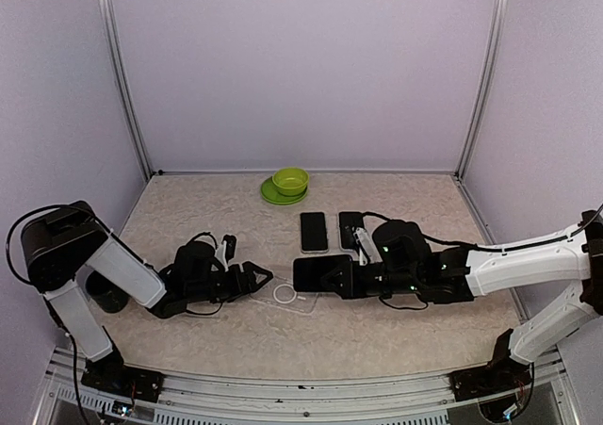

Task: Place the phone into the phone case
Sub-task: Move the phone case to the center of the board, then install the phone on the phone case.

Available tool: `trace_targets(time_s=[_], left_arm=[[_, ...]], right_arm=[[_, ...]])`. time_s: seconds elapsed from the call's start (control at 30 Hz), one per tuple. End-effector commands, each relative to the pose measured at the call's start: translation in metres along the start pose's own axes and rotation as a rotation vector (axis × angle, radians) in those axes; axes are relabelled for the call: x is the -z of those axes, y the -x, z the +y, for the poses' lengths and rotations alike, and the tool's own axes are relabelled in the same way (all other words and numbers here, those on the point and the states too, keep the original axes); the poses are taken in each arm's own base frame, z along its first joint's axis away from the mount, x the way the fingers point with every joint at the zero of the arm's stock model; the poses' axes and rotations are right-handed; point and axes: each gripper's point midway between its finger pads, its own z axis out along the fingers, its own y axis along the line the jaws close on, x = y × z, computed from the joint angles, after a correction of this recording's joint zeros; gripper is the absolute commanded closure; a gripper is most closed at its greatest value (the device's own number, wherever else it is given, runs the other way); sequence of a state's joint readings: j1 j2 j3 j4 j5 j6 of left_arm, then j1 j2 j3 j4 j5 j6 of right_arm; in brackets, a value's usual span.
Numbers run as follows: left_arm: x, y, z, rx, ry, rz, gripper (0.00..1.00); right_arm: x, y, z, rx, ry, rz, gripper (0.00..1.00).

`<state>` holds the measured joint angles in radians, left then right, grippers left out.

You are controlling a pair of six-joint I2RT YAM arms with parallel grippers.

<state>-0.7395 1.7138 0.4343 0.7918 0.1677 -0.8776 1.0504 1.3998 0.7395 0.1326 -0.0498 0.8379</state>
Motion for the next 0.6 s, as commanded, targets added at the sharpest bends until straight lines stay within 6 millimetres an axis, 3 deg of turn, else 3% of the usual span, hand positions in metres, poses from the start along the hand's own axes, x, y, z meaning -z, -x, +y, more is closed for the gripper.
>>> trace_targets(time_s=[0.0, 0.33, 0.57], left_arm=[[-0.001, -0.021, 0.004, 0.032, 0.0, 0.038, 0.22], [-0.005, -0.036, -0.016, 0.026, -0.052, 0.053, 0.22], [-0.006, -0.038, -0.018, 0.029, -0.055, 0.048, 0.22]], right_arm=[[0.0, 0.016, -0.005, -0.093, -0.002, -0.028, 1.0], [-0.012, 0.006, -0.024, -0.2, 0.032, 0.056, 1.0], [-0.029, -0.005, -0.013, -0.224, 0.099, 0.148, 1.0]])
